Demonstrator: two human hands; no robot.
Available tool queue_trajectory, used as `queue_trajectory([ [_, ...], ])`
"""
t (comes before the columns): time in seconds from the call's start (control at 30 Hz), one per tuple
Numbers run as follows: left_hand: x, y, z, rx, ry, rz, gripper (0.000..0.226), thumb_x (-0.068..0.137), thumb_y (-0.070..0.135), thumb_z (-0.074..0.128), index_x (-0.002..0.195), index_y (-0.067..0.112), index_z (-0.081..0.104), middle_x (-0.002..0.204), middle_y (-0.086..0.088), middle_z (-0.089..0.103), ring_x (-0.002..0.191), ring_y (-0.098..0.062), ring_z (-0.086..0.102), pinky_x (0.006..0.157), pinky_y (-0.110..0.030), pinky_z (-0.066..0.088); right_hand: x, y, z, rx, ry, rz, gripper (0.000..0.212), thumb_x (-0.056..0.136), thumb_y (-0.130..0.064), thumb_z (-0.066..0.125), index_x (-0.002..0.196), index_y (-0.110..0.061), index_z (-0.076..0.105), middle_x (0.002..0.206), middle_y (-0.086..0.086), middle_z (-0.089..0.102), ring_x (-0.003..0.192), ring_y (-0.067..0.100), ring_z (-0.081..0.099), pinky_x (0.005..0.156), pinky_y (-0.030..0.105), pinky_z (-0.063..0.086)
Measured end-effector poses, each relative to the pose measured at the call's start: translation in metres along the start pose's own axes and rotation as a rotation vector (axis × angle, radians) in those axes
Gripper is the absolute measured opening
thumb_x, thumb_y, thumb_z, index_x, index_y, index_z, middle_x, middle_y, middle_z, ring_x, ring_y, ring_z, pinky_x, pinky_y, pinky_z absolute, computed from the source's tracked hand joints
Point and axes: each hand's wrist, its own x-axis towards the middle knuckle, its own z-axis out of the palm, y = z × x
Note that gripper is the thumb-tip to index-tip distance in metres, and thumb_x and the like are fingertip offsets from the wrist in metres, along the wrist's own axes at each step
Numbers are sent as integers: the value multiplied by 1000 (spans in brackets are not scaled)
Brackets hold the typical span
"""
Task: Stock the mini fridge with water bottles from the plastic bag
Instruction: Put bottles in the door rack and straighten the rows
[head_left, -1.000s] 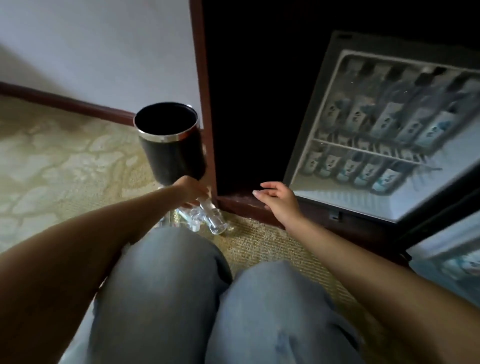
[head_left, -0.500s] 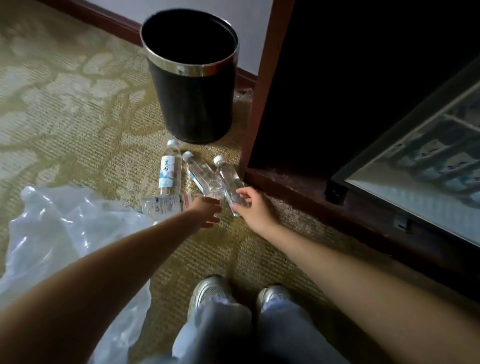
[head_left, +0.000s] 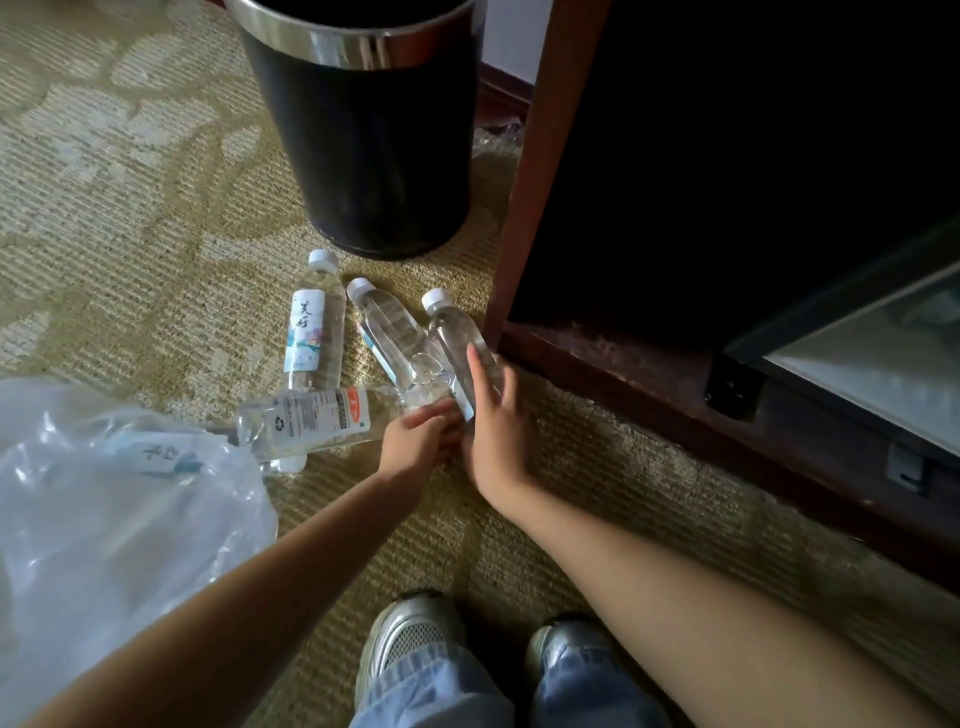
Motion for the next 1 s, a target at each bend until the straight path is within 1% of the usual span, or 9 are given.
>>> queue_trajectory([
  [0.1,-2,-9,6,-75,17,42,27,93,6,53,118,10,63,96,-6,70,79,-11,66,60,-15,54,5,7,4,82,25,1,103,81,0,65,149,-44,2,151,10,23,114,28,54,85,41,53],
  [0.3,-11,-16,25,-162,73,94,21,92,19,59,111,13,66,90,3,69,80,-6,64,77,-22,54,-8,24,-4,373,-27,22,99,74,-7,71,148,-45,16,131,1,39,114,19,49,86,34,51],
  [0.43,-16,-17,29,-98,10,150,24,90,18,61,114,16,65,98,4,71,90,-8,68,73,-19,55,-28,29,-8,1037,-188,211,90,75,9,67,146,-31,27,133,-1,47,118,14,52,94,32,51],
  [0.5,-16,-17,28,-93,-30,135,21,90,19,63,111,18,66,98,3,72,91,-12,69,74,-25,57,-32,35,-17,1240,-289,283,79,80,16,59,144,-21,31,131,4,54,109,11,58,80,18,54],
  [0.57,-15,-16,26,-114,-50,85,19,88,23,64,107,20,66,100,0,72,94,-17,69,84,-36,56,-32,42,-21,1260,-355,304,67,83,11,58,139,-20,39,120,4,61,96,8,60,66,12,51],
  [0.63,-15,-15,22,-134,-77,29,30,87,28,65,115,15,63,106,-6,71,95,-22,69,85,-39,55,-33,46,-20,1292,-446,345,59,84,2,61,135,-22,44,114,3,64,97,14,62,73,20,51],
  [0.8,-17,-10,13,-186,-127,-77,38,85,29,66,117,9,63,99,-13,72,76,-23,71,63,-30,58,-46,47,-12,1471,-576,387,42,86,-17,60,127,-14,51,100,4,67,86,16,64,76,28,51],
  [0.9,-19,-11,8,-171,-147,-111,36,84,24,68,114,6,65,89,-10,71,70,-22,69,57,-29,56,-40,41,-4,1432,-542,512,59,82,-51,60,129,-16,53,117,11,67,104,26,65,90,40,53],
  [1.0,-24,-19,3,-74,-193,-106,31,84,24,67,109,7,67,88,-11,71,71,-24,69,57,-29,55,-37,34,4,1174,-448,605,69,80,-68,53,126,-16,51,116,9,66,104,25,65,93,45,52],
])
